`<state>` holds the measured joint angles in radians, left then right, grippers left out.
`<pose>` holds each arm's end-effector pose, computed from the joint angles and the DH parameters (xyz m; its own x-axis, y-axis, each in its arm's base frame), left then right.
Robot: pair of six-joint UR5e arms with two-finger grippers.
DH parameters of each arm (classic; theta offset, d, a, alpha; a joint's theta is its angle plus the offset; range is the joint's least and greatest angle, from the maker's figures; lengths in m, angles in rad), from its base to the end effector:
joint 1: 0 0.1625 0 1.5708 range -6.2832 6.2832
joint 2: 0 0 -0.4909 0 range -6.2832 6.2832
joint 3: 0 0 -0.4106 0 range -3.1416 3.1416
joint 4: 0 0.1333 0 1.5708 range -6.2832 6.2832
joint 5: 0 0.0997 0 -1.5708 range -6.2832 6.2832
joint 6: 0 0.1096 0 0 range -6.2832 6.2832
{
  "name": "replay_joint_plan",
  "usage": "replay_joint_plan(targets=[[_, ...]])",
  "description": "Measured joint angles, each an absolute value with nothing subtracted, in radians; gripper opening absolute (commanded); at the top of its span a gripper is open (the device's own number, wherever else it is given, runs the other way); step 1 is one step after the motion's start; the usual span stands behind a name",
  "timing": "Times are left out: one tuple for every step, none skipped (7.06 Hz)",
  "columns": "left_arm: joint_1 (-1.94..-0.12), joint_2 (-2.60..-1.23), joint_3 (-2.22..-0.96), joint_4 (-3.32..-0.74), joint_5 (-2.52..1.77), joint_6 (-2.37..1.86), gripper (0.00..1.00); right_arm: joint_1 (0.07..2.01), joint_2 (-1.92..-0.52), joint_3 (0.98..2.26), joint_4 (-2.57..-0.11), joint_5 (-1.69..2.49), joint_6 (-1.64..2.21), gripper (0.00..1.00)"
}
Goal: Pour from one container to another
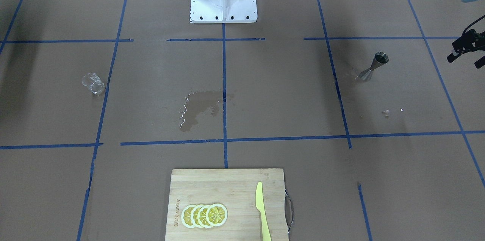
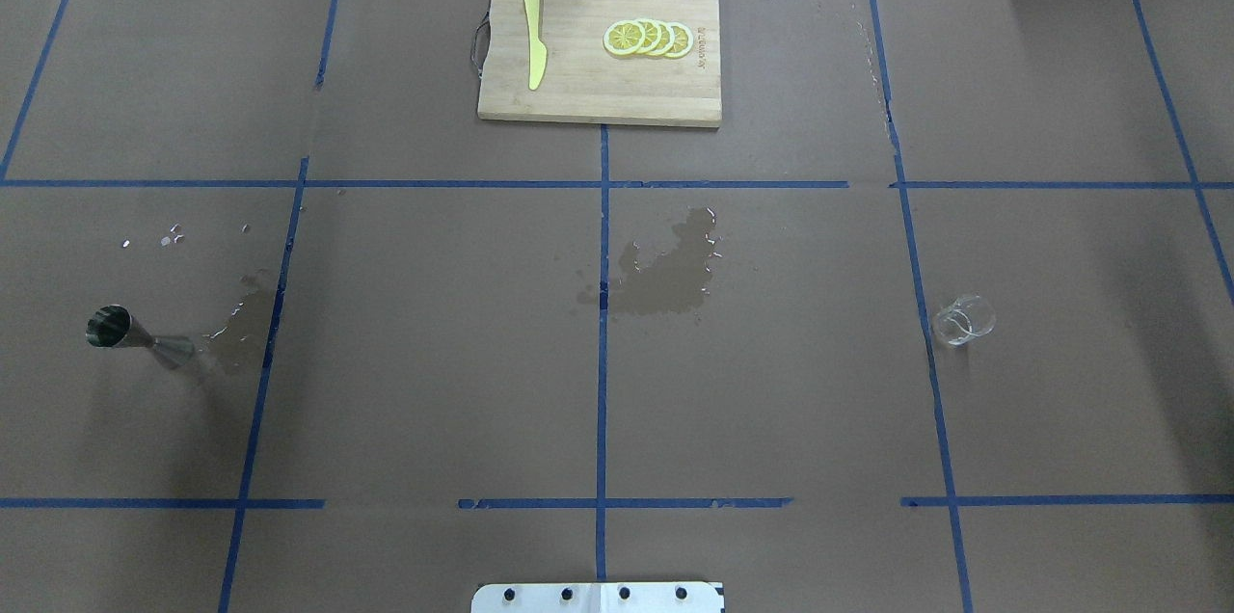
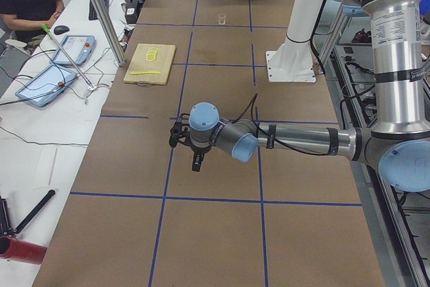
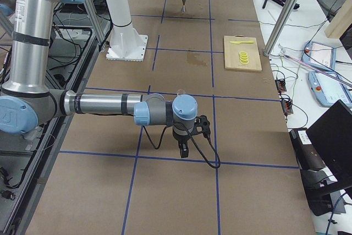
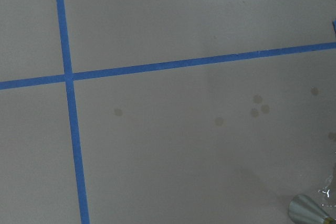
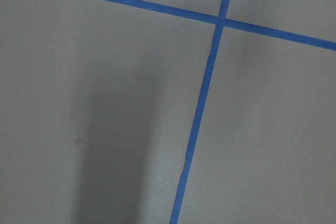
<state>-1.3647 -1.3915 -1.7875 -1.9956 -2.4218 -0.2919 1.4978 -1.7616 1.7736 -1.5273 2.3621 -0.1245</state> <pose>0.0411 -0.4452 0.6504 0.6050 0.1914 -0.7729 -0.0095 0.9723 0.2334 0.0245 -0.4242 0.7110 0.6837 -0.2136 0.6978 0.1590 0.9768 0.1432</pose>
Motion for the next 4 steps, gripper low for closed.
replay_joint_plan(targets=[[-1.376,-1.387,-1.773,-1.972,-2.412,-0.21,1.0,1.498,-1.762,1.776,-1.527,2.366,-0.124,1.0],[-1.394,-1.387,-1.75,-1.946,-2.389,-0.13,1.0,1.499,-1.763,1.778,-1.527,2.368,-0.124,1.0],[-1.423,-1.39,-1.737,-1.906,-2.363,-0.074,1.0,1.499,-1.76,1.78,-1.526,2.369,-0.125,1.0],[-1.452,-1.406,-1.732,-1.832,-2.35,-0.033,1.0,1.499,-1.756,1.783,-1.527,2.37,-0.125,1.0]])
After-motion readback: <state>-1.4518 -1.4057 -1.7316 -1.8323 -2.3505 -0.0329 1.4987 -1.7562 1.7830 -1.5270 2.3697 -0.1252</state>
